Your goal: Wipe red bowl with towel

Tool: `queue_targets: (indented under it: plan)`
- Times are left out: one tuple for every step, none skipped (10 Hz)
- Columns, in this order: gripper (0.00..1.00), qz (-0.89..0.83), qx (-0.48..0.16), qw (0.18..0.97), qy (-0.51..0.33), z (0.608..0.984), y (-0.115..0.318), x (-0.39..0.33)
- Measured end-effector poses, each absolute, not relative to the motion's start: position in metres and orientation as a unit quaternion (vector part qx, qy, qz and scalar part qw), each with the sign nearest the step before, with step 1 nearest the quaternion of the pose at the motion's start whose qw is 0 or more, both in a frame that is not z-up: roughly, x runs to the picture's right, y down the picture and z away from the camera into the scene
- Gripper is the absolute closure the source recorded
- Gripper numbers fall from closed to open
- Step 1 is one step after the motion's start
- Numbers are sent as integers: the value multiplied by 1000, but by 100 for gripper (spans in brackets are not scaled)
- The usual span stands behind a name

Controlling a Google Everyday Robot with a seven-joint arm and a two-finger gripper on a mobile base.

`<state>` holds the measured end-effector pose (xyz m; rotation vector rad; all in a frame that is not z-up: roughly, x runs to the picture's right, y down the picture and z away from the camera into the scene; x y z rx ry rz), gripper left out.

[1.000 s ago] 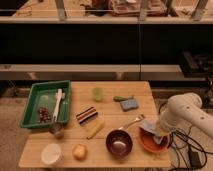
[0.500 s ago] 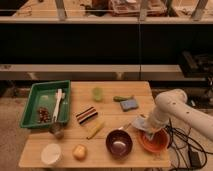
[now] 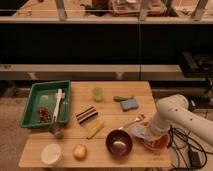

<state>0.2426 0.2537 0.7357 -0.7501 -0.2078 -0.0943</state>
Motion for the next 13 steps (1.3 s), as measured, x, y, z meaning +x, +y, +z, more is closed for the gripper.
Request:
queue_targets:
  plan:
    - [100, -40, -366, 924, -99, 730, 258, 250]
    - [100, -26, -366, 926, -93, 725, 261, 265]
    - [100, -13, -363, 928, -86, 722, 262, 282]
    - [100, -3, -360, 930, -80, 722, 263, 294]
    - [100, 0, -357, 931, -75, 724, 262, 304]
    - [100, -2, -349, 934, -75, 733, 254, 309]
    - [100, -7, -344, 936, -78, 745, 244, 308]
    - [100, -16, -340, 936, -84, 757, 234, 301]
    - [100, -24, -340, 936, -90, 766, 229, 292]
    - [100, -36, -343, 934, -99, 773, 226, 276]
    - [100, -46, -347, 931, -108, 777, 228, 259]
    - [100, -59, -353, 926, -119, 777, 234, 241]
    - [100, -67, -357, 923, -127, 775, 239, 230]
